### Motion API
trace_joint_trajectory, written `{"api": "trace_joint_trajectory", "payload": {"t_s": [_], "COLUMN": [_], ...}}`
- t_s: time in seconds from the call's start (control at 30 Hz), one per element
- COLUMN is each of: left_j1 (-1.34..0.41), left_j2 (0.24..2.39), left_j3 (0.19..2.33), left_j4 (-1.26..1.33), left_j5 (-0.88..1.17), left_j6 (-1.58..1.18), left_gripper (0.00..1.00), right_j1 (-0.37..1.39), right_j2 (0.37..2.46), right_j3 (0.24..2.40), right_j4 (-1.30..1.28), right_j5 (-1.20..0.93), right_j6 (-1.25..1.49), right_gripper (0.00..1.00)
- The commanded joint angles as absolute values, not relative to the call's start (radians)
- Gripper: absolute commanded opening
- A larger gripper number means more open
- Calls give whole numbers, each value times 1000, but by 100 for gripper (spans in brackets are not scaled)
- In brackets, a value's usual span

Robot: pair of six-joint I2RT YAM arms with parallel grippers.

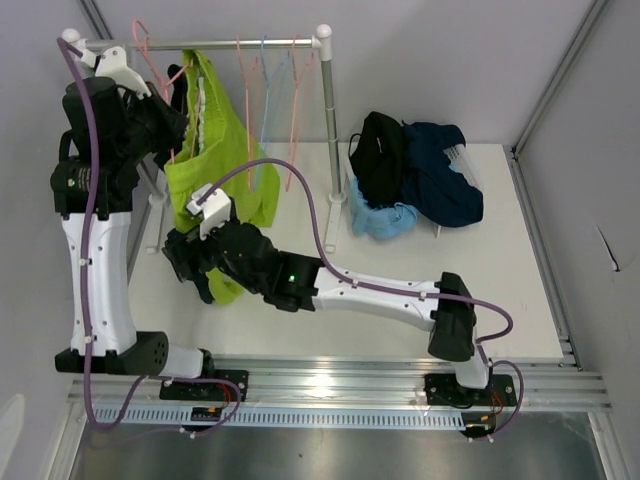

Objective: Remove the shorts from the hanger

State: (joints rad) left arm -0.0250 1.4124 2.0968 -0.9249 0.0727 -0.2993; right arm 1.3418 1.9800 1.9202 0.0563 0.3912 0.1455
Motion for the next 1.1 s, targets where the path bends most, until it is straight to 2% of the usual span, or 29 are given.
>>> {"api": "trace_joint_trajectory", "payload": {"t_s": [0.0,0.03,0.07,0.1,0.13,0.17,0.2,0.5,0.63,0.8,0.93,1.07], "left_j1": [-28,-28,-28,-28,-28,-26,-26,-25,-25,-31,-46,-75], "left_j2": [1299,1287,1276,1258,1252,1249,1249,1307,1310,1184,1053,957], "left_j3": [2066,2048,2042,2037,2034,2030,2039,2131,2113,1890,1680,1586], "left_j4": [-867,-867,-865,-865,-864,-864,-864,-865,-862,-784,-804,-897], "left_j5": [132,132,132,135,132,129,112,45,77,145,231,224], "left_j6": [-318,-318,-318,-314,-313,-311,-307,-281,-305,-368,-413,-459], "left_gripper": [0,0,0,0,0,0,0,0,0,0,0,0], "right_j1": [1312,1307,1304,1299,1299,1299,1307,1521,1571,1505,1379,1235], "right_j2": [2017,2028,2042,2043,2043,2037,2030,1735,1643,1603,1631,1716], "right_j3": [2017,2025,2032,2029,2023,2002,1982,1325,1194,1227,1401,1690], "right_j4": [109,109,109,110,106,98,78,143,117,140,134,46], "right_j5": [402,409,416,411,402,399,399,607,704,730,680,568], "right_j6": [133,132,130,130,133,141,162,296,405,299,173,152], "right_gripper": [99,99,94,81,46,28,0,0,0,0,0,0]}}
